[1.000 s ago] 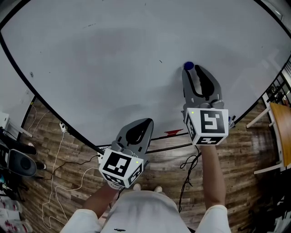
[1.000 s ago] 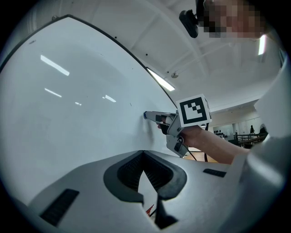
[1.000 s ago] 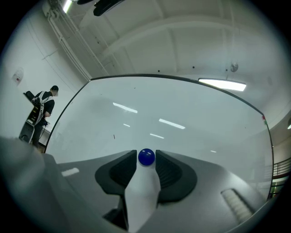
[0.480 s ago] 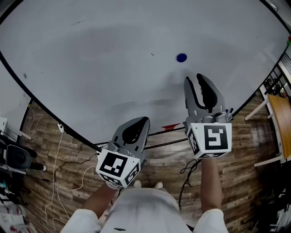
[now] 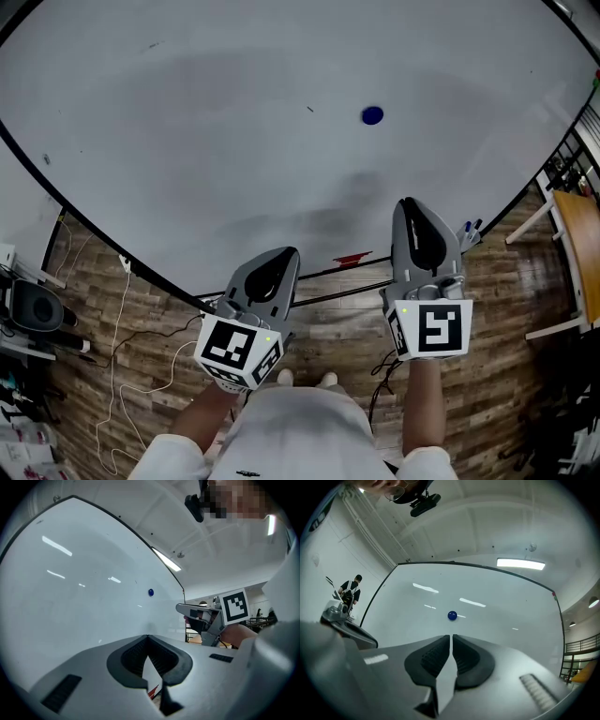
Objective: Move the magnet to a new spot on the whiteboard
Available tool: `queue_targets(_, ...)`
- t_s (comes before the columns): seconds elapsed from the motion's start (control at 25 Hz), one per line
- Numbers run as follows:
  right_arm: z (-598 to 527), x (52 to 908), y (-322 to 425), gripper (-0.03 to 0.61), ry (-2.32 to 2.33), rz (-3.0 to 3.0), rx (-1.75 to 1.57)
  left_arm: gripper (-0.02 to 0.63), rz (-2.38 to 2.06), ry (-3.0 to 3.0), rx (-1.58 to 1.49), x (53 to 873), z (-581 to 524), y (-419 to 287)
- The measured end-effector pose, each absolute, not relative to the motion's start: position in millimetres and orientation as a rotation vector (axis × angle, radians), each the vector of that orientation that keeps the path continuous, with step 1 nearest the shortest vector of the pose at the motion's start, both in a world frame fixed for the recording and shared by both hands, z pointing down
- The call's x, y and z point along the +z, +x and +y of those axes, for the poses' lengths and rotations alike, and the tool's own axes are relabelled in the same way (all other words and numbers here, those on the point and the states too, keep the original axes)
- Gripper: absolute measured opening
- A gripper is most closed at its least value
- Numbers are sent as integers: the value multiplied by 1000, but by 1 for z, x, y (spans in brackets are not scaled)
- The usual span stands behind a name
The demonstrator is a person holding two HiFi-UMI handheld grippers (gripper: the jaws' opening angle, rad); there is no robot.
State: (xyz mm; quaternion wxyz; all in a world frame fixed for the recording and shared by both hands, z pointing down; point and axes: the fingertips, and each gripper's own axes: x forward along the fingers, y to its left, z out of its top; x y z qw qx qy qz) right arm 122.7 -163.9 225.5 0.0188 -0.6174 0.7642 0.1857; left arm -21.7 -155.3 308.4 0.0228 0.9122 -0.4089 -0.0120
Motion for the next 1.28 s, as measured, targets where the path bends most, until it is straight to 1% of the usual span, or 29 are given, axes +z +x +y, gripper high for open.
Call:
queue_targets(0.08,-159,236,126,11,-1939,2374,538,6,-1270,2822,-38,311,-154,-22)
queue_targets(0.44,-135,300,124,11,-1969,2427,347,6,-1281,2844,-32,317,-140,-25)
queue_targets(0.76,-116,346,131,11,-1999,2344,193,6,-1294,2845,-34,335,-132,-33)
queue_targets(1.0,-108,358,135,11,-2015,2340,182,6,-1307,2803,-31,349,-129,-41)
queue_targets(1.28,-108,347,123,11,-1972,2354,226,6,-1299,2797,-30,354,-125,-43)
